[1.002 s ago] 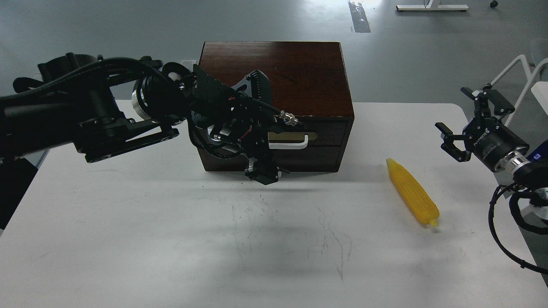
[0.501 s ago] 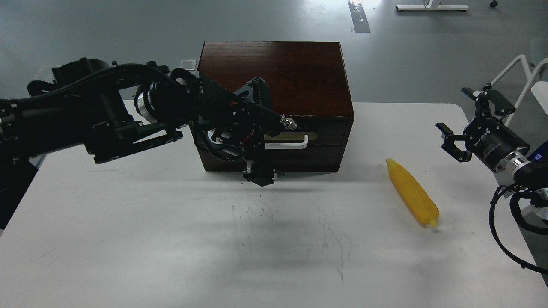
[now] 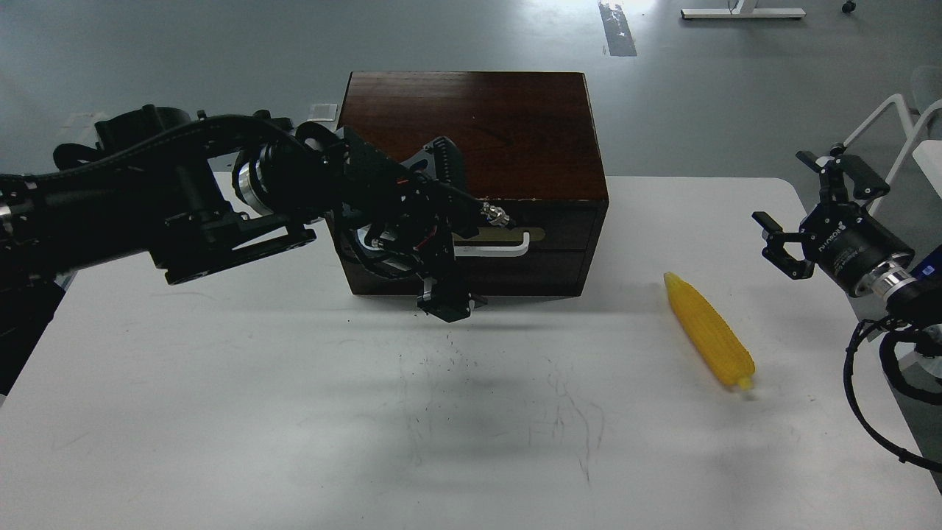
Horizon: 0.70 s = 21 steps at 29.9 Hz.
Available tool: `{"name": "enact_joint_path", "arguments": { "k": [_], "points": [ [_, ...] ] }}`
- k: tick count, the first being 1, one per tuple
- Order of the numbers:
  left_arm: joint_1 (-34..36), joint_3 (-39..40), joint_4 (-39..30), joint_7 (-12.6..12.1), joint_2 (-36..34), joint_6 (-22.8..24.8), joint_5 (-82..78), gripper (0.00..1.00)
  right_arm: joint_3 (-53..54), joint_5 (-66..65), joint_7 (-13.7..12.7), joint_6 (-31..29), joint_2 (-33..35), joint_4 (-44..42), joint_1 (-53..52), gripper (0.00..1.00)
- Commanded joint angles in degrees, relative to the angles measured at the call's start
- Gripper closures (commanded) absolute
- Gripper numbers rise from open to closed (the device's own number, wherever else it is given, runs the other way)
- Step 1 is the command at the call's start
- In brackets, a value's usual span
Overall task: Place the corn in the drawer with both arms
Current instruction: 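Pull the drawer handle toward the robot with the left gripper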
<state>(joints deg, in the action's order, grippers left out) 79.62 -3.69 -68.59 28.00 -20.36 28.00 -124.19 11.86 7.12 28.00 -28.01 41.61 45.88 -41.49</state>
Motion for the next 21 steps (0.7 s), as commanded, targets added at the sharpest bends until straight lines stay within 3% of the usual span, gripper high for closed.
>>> {"name": "enact_joint_path", "arguments": {
  "k": [1, 21],
  "points": [
    [-0.3, 0.0, 0.1, 0.0, 0.1, 0.0, 0.0, 0.01, 0.0, 0.0, 0.0, 0.0, 0.1, 0.0, 0.0, 0.00],
    [-0.5, -2.5, -1.0, 0.0, 0.1, 0.0, 0.2, 0.01, 0.0, 0.0, 0.0, 0.0, 0.1, 0.0, 0.0, 0.00]
  ]
}}
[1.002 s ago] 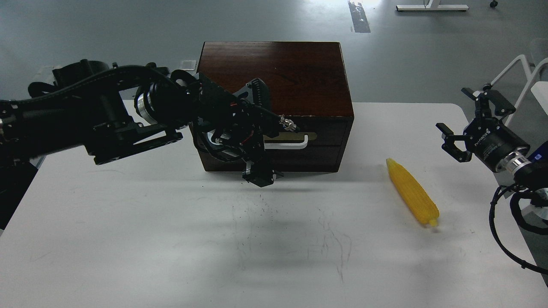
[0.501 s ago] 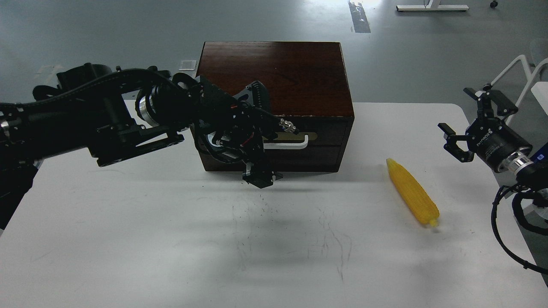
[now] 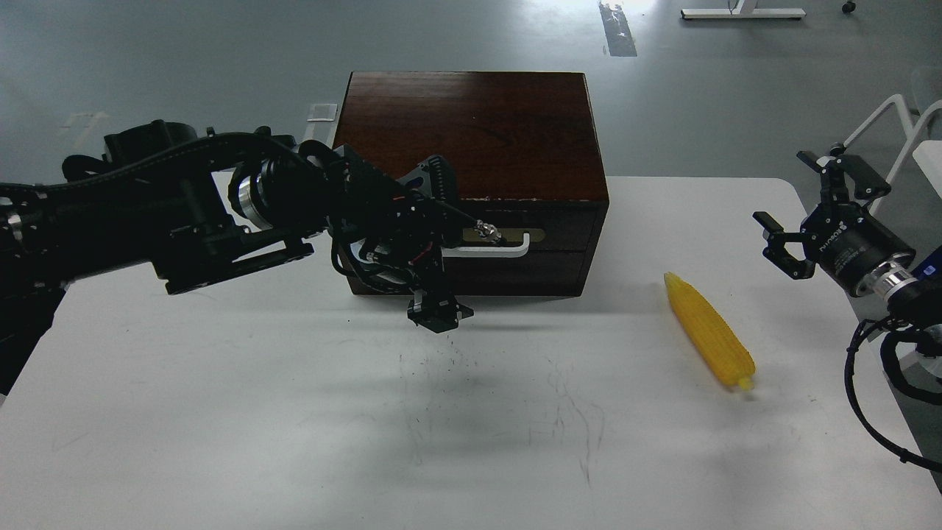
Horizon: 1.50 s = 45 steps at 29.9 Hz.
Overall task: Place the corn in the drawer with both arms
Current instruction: 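Pull the drawer handle toward the robot with the left gripper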
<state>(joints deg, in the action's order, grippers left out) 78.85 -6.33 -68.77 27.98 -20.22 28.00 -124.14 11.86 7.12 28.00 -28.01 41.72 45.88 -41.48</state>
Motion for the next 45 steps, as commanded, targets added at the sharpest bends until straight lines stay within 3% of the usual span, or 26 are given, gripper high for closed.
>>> {"name": "enact_joint_path", "arguments": {
  "k": [1, 35, 45],
  "points": [
    [0.3, 0.1, -1.2, 0.0, -0.1, 0.0, 0.2, 0.01, 0.0, 0.0, 0.0, 0.0, 0.0, 0.0, 0.0, 0.00],
    [0.8, -2.3, -19.4, 0.0, -5.5, 0.0, 0.9, 0.01, -0.1, 0.0, 0.0, 0.0, 0.6, 0.1, 0.1, 0.00],
    [1.0, -2.3, -18.9, 0.0, -5.9, 0.0, 0.8, 0.01, -0.1, 0.0, 0.0, 0.0, 0.6, 0.3, 0.1, 0.00]
  ]
}}
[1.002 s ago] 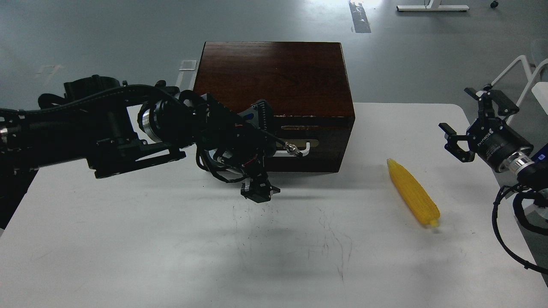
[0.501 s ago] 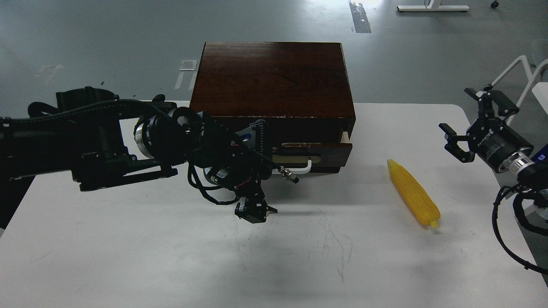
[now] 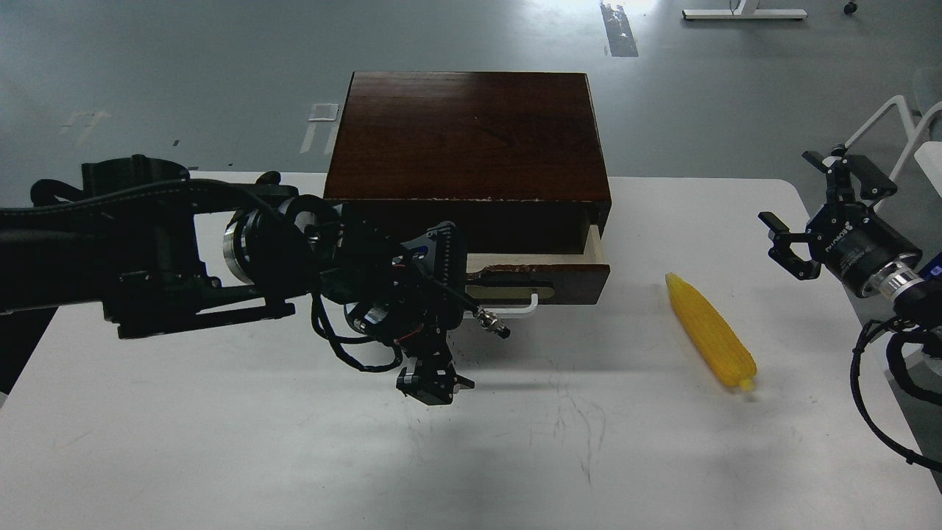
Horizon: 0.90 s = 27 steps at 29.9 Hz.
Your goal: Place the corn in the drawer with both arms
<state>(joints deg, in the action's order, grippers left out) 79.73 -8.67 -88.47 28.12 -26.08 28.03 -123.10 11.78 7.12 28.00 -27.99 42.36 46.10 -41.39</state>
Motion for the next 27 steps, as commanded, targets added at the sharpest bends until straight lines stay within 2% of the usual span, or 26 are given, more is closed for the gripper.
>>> {"name": "enact_joint_path", "arguments": {
  "k": [1, 18, 23, 27],
  "points": [
    [0.2, 0.2, 1.6, -0.1, -0.1, 0.0, -0.3, 0.01, 0.0, 0.0, 0.0, 0.0, 0.0, 0.0, 0.0, 0.00],
    [2.4, 0.7, 1.9, -0.1, -2.3, 0.0, -0.5, 0.01, 0.0, 0.0, 0.0, 0.0, 0.2, 0.0, 0.1, 0.00],
    [3.3, 1.6, 0.6, -0.1, -5.2, 0.0, 0.0, 0.01, 0.0, 0.0, 0.0, 0.0, 0.4, 0.0, 0.0, 0.00],
    [3.3, 6.8, -1.7, -0.1, -9.5, 0.0, 7.4, 0.01, 0.0, 0.0, 0.0, 0.0, 0.6, -0.1, 0.0, 0.00]
  ]
}}
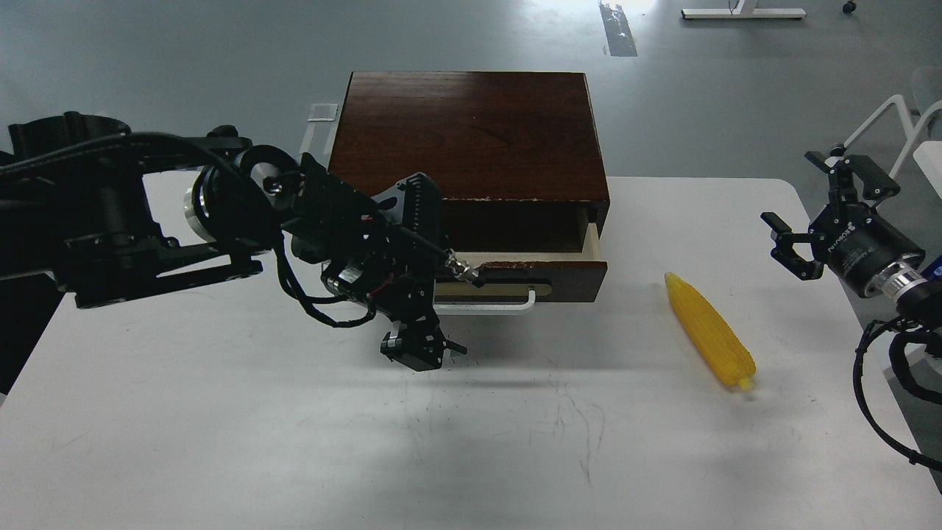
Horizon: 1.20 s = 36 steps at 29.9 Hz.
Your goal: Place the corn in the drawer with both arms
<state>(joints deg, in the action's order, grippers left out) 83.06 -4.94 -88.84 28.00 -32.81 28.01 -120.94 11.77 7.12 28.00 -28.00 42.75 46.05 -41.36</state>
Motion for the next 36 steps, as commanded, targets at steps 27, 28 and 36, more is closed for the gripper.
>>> {"name": "enact_joint_path", "arguments": {
  "k": [27, 28, 36],
  "points": [
    [-23.9, 14.6, 22.9, 0.0, -16.7, -9.5, 107.0, 0.01, -0.7, -1.3, 0.0, 0.0, 3.7, 0.3, -0.2, 0.00],
    [-25.9, 15.1, 24.0, 0.0, -16.5, -9.5, 108.3, 0.01, -0.7, -2.9, 0.0, 0.0, 3.9, 0.3, -0.2, 0.00],
    [-37.9, 24.2, 29.2, 0.0, -11.1, -8.8, 115.4, 0.01, -0.6, -24.2, 0.0, 0.0, 7.1, 0.6, -3.1, 0.00]
  ]
}}
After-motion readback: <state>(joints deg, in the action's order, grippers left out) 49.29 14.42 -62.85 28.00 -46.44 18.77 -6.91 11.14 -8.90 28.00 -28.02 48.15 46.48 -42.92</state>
